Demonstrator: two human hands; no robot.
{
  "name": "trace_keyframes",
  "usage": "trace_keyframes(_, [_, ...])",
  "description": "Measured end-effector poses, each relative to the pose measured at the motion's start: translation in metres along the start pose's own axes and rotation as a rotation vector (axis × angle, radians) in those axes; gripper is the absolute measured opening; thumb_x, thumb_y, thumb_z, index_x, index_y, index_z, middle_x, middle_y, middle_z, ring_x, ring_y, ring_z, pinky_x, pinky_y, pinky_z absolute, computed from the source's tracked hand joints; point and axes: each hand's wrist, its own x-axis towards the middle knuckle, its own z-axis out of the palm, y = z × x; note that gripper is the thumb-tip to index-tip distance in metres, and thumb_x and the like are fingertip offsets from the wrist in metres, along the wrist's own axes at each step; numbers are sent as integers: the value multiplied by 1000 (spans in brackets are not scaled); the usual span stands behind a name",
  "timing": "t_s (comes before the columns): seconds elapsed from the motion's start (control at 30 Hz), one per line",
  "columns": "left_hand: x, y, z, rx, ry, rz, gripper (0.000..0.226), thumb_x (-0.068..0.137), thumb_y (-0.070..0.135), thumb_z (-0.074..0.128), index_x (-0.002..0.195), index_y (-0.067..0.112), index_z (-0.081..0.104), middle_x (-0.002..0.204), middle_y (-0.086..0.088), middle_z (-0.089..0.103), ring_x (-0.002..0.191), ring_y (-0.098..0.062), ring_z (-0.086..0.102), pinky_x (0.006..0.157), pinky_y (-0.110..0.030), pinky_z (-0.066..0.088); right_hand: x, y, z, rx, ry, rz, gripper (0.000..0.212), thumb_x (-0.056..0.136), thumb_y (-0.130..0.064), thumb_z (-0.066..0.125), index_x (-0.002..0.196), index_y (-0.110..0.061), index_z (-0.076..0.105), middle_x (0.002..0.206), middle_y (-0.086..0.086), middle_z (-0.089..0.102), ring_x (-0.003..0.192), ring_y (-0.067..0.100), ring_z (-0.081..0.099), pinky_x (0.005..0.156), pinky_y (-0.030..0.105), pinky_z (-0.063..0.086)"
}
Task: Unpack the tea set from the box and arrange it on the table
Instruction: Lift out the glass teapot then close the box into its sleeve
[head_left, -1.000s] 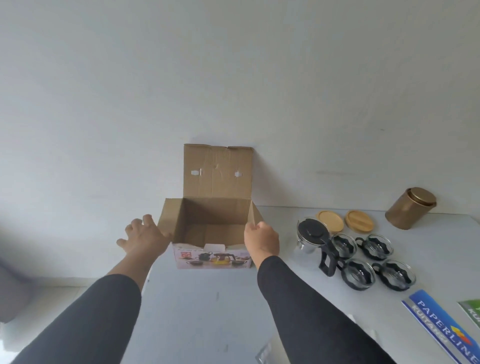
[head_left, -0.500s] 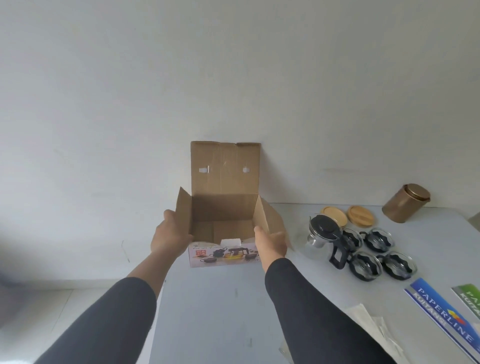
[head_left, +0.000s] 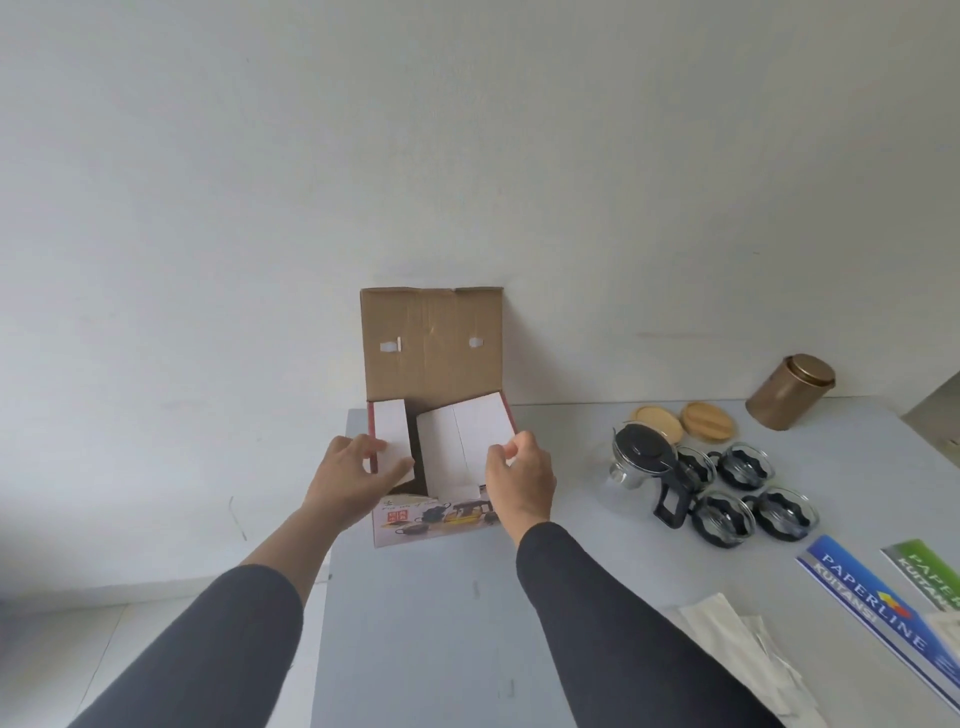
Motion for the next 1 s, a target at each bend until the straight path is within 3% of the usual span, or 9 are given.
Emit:
trace_keyframes(0.17, [31, 10, -3, 23, 137, -64, 50, 95, 48, 40, 110, 9, 67, 123, -13, 58, 108, -29, 56, 90, -37, 46, 24, -6, 2, 68, 9, 30, 13, 88, -25, 50, 92, -13, 48, 100, 4, 59, 94, 24, 54, 78, 31, 43])
trace_keyframes(0.3, [61, 28, -7, -289, 149, -242, 53, 99, 47, 26, 134, 11, 43, 120, -13, 62, 106, -32, 59, 87, -38, 44, 58, -17, 2, 175, -50, 121, 27, 85, -30, 53, 105, -10, 51, 105, 6, 61, 91, 24, 57, 72, 29, 44])
trace_keyframes(0.4, [83, 36, -8, -453, 96, -299, 60, 98, 53, 13, 141, 15, 31, 98, -10, 66, 86, -25, 62, 80, -34, 44, 86, -24, 4, 250, -130, 198, 32, 88, -32, 51, 112, -12, 46, 101, 3, 53, 86, 21, 52, 68, 28, 38])
trace_keyframes(0.47, [95, 40, -8, -507, 61, -341, 64, 96, 57, 6, 143, 20, 27, 100, -13, 66, 81, -23, 61, 80, -34, 45, 104, -28, 7, 303, -181, 251, 32, 89, -35, 48, 114, -16, 42, 97, 0, 48, 83, 20, 49, 67, 29, 37])
trace_keyframes(0.57, [105, 43, -7, -541, 33, -391, 67, 93, 61, 1, 146, 25, 22, 106, -17, 66, 87, -27, 61, 92, -40, 45, 122, -33, 13, 407, -246, 318, 51, 94, -46, 37, 136, -18, 33, 125, 6, 47, 114, 27, 47, 90, 37, 37])
trace_keyframes(0.63, [108, 44, -7, -578, 33, -416, 71, 93, 62, -1, 148, 24, 21, 111, -18, 65, 89, -28, 60, 86, -38, 44, 132, -33, 17, 468, -255, 353, 58, 97, -53, 25, 147, -24, 20, 149, 5, 34, 136, 27, 33, 107, 43, 26])
trace_keyframes(0.77, [103, 47, -11, -660, 22, -367, 75, 94, 56, -7, 142, 18, 36, 120, -15, 59, 93, -25, 55, 68, -24, 38, 136, -33, 22, 518, -289, 413, 72, 88, -72, 9, 149, -34, 19, 157, -1, 23, 145, 23, 20, 118, 47, 11])
trace_keyframes(0.9, [93, 38, -11, -789, -19, -336, 87, 92, 62, -8, 127, 12, 54, 110, -14, 59, 103, -27, 55, 110, -41, 29, 133, -26, 10, 521, -256, 446, 78, 91, -68, 11, 145, -15, 33, 150, 8, 36, 139, 27, 31, 116, 43, 18])
trace_keyframes(1.0, [77, 31, -14, -834, -26, -306, 80, 91, 65, -2, 121, 21, 59, 124, -11, 57, 119, -31, 51, 111, -46, 25, 123, -19, -9, 504, -286, 367, 73, 93, -65, 12, 122, -17, 60, 134, 9, 54, 123, 28, 47, 111, 44, 29])
